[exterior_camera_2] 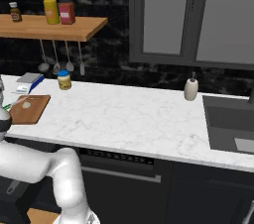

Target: Place the appropriate cutting tool for cutting the garlic skin on the cutting board.

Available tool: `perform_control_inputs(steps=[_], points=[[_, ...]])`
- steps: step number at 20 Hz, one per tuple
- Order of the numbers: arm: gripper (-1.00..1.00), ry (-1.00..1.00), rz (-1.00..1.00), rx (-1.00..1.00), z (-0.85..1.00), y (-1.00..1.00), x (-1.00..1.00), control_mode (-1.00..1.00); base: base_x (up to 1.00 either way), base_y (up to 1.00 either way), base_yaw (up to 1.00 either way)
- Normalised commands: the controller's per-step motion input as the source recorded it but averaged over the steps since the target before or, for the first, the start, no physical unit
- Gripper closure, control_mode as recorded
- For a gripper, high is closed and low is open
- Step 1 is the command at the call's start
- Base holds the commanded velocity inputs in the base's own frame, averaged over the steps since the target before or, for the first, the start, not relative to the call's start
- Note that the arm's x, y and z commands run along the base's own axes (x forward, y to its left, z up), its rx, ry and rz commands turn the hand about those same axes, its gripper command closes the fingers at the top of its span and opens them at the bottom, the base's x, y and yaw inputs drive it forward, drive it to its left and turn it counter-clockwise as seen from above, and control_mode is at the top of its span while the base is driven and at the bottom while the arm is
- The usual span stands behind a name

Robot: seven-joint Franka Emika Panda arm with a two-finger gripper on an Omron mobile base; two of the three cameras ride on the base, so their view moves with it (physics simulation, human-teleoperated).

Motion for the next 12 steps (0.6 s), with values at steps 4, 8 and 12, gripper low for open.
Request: perform_control_inputs(steps=[4,8,12], points=[[1.00,0.00,-0.02,0.00,-0.55,0.01,0.44,-1.00,0.00,0.00,0.00],[1.00,0.00,0.00,0.00,-0.49,0.03,0.37,-1.00,0.00,0.00,0.00],[1.00,0.00,0.00,0.01,-0.44,0.04,0.29,-1.00,0.00,0.00,0.00]])
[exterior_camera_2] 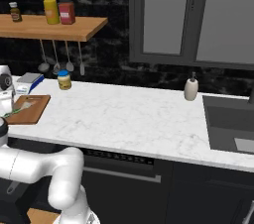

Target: Place the appropriate cutting tool for cutting the garlic skin on the cutting board.

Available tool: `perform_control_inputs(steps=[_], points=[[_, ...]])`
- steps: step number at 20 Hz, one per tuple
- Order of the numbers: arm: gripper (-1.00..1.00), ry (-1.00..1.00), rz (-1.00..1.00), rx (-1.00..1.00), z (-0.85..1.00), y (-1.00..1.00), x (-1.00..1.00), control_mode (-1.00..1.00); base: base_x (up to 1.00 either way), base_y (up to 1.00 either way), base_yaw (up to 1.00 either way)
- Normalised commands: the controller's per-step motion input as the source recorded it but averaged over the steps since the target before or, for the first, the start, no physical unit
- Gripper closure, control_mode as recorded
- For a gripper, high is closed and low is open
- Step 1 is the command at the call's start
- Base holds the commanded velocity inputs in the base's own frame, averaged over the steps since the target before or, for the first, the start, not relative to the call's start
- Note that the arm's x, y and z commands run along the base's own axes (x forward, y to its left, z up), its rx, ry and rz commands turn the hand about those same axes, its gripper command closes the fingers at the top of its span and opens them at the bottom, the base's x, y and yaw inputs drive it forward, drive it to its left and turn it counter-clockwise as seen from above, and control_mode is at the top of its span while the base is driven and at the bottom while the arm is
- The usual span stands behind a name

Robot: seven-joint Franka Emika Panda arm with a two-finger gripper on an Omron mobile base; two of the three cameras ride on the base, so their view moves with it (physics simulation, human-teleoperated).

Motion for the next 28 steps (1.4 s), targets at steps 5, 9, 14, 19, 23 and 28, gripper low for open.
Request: perform_control_inputs(steps=[5,9,14,19,23,28], points=[[1.00,0.00,0.00,0.03,-0.49,0.08,0.20,-1.00,0.00,0.00,0.00],[1.00,-0.01,0.00,0.03,-0.45,0.05,0.13,-1.00,0.00,0.00,0.00],[-1.00,-0.08,0.00,0.03,-0.19,0.02,-0.03,-1.00,0.00,0.00,0.00],[-1.00,-0.07,0.00,0.04,0.05,-0.24,-0.51,-1.00,0.00,0.00,0.00],[-1.00,-0.08,0.00,0.04,0.32,-0.50,-0.64,-1.00,0.00,0.00,0.00],[-1.00,-0.11,0.00,0.01,0.40,-0.54,-0.34,-1.00,0.00,0.00,0.00]])
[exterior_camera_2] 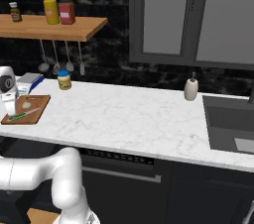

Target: Place the appropriate cutting tool for cutting the garlic skin on the cutting board.

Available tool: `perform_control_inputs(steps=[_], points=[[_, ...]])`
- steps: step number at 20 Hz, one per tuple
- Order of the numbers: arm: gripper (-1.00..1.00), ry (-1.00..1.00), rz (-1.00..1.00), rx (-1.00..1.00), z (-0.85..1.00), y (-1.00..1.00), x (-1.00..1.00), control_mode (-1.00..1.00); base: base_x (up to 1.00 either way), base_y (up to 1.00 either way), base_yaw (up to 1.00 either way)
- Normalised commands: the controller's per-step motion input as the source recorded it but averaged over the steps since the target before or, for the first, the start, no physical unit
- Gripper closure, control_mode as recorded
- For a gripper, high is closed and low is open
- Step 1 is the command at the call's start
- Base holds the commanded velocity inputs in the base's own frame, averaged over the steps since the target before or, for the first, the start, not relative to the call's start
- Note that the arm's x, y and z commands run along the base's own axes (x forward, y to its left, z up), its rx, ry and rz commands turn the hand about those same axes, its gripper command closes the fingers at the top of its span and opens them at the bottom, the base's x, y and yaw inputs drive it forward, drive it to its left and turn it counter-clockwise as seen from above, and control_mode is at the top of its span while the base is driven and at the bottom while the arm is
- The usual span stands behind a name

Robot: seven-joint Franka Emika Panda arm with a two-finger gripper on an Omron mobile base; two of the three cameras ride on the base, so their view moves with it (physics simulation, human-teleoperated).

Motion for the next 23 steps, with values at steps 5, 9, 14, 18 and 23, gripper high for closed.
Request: perform_control_inputs(steps=[5,9,14,18,23], points=[[-1.00,-0.14,0.00,0.01,0.38,-0.65,-0.23,-1.00,0.00,0.00,0.00],[-1.00,-0.11,0.00,0.02,0.32,-0.81,-0.25,-1.00,0.00,0.00,0.00],[-1.00,-0.04,0.00,0.04,0.24,-0.99,-0.14,-1.00,0.00,0.00,0.00],[-1.00,0.00,0.00,0.07,0.14,-1.00,-0.08,-1.00,0.00,0.00,0.00],[-1.00,0.00,0.00,0.11,0.09,-1.00,-0.11,-1.00,0.00,0.00,0.00]])
